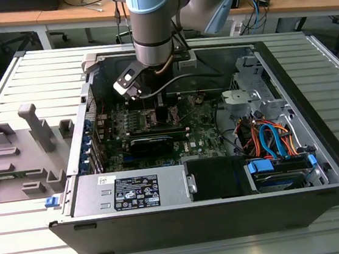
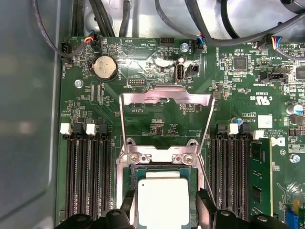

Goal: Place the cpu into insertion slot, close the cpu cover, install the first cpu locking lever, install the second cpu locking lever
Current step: 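Place the cpu into insertion slot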

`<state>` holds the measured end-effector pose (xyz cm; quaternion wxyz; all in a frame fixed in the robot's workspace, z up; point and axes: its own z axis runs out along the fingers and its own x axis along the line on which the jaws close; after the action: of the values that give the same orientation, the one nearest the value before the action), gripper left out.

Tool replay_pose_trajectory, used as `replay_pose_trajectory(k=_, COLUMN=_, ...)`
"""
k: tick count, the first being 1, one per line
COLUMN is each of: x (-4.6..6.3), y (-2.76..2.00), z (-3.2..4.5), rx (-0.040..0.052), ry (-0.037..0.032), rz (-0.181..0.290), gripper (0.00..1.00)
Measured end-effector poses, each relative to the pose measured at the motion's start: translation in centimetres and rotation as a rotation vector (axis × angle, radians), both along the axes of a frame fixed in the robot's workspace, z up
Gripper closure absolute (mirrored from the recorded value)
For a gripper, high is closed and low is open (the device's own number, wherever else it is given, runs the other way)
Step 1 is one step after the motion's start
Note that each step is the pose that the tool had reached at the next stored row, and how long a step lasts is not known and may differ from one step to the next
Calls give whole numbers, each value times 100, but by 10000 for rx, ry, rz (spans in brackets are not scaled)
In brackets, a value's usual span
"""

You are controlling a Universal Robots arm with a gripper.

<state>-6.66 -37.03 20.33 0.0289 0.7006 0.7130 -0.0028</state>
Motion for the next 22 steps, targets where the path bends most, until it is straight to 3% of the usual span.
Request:
replay_pose_trajectory(k=6, x=0, y=0, z=-36, rx=0, ry=0, rz=2, gripper=38)
replay_pose_trajectory(k=8, x=0, y=0, z=-36, rx=-3, ry=2, rz=2, gripper=45)
replay_pose_trajectory(k=22, x=0, y=1, z=-23, rx=45, ry=-1, rz=-29, gripper=45)
